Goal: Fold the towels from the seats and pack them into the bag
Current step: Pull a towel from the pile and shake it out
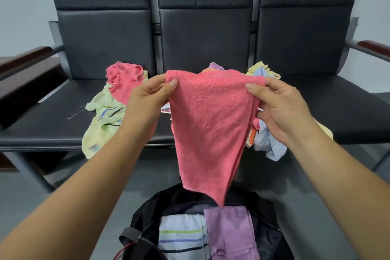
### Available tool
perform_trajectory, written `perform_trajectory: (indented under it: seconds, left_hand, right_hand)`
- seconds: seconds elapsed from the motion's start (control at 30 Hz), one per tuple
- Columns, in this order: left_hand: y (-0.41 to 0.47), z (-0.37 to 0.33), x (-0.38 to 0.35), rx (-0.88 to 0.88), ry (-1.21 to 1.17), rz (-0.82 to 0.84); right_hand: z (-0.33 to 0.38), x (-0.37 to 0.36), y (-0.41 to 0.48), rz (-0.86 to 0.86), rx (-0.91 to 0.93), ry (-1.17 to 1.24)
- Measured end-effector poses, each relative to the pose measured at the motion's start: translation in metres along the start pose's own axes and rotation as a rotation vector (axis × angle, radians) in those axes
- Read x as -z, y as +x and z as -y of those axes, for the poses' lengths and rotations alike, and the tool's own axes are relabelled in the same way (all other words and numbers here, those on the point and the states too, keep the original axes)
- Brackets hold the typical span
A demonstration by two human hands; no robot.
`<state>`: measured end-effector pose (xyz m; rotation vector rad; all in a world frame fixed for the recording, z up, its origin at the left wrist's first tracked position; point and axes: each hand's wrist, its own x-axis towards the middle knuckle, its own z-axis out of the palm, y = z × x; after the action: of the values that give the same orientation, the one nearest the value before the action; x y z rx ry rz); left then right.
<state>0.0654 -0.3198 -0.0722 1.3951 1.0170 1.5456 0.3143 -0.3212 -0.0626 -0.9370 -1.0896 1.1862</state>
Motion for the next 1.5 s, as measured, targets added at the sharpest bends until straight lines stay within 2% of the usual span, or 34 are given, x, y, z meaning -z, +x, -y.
perform_trajectory:
  seconds: [0.07,0.17,0.27,0.37,0.47,0.57,0.67,0.7,0.73,0.8,0.83,0.93,1.0,1.07,1.17,1.27,1.33,1.4,1.43,1.5]
  left_hand:
    - [-0.001,0.0,0.0,0.039,0.062,0.081]
    - [0.002,0.002,0.006,0.082,0.172,0.3]
    - [0.007,0.011,0.012,0.098,0.229,0.367]
    - [0.007,0.016,0.01,0.135,0.329,0.199]
    - [0.009,0.02,0.007,0.191,0.276,0.103]
    - [0.01,0.02,0.006,0.307,0.122,0.159]
    - [0.007,0.017,0.01,0.358,0.113,0.361]
    - [0.007,0.016,0.013,0.339,0.2,0.418]
    - [0.006,0.015,0.014,0.297,0.326,0.445]
    - [0.004,0.013,0.013,0.159,0.604,0.425]
    - [0.003,0.014,0.012,0.102,0.685,0.401]
    - [0.004,0.024,0.011,0.092,0.669,0.347]
    - [0.005,0.027,0.012,0.115,0.607,0.358]
    - [0.005,0.03,0.012,0.128,0.579,0.365]
    - [0.004,0.034,0.009,0.175,0.528,0.325]
    - [0.004,0.036,0.004,0.386,0.274,0.148]
    - [0.005,0.034,0.0,0.552,0.039,0.095]
    - [0.004,0.035,0.002,0.604,-0.095,0.203]
    - [0.003,0.034,0.003,0.591,-0.084,0.276]
    - [0.002,0.033,0.006,0.49,0.173,0.364]
  right_hand:
    - [0.0,0.0,0.0,0.118,0.056,-0.036]
    - [-0.003,0.002,0.004,0.357,0.069,-0.258]
    - [-0.015,0.005,0.011,0.303,0.049,-0.414]
    - [-0.023,0.007,0.013,0.169,0.036,-0.431]
    - [-0.028,0.008,0.015,0.115,-0.015,-0.278]
    - [-0.03,0.003,0.014,0.158,-0.105,-0.295]
    - [-0.026,0.004,0.01,0.277,-0.177,-0.316]
    - [-0.023,0.006,0.008,0.344,-0.158,-0.404]
    - [-0.02,0.008,0.007,0.4,-0.088,-0.608]
    - [-0.018,0.007,0.006,0.406,0.136,-1.035]
    - [-0.019,0.006,0.007,0.368,0.21,-1.091]
    - [-0.022,0.009,0.008,0.299,0.24,-0.932]
    - [-0.025,0.013,0.008,0.318,0.202,-0.821]
    - [-0.03,0.017,0.008,0.337,0.077,-0.648]
    - [-0.038,0.016,0.006,0.268,-0.143,-0.376]
    - [-0.04,0.011,0.01,0.162,-0.248,-0.121]
    - [-0.038,0.007,0.011,0.115,-0.309,-0.055]
    - [-0.036,0.008,0.011,0.164,-0.364,-0.029]
    - [-0.034,0.01,0.01,0.234,-0.389,-0.015]
    - [-0.029,0.014,0.007,0.385,-0.377,-0.165]
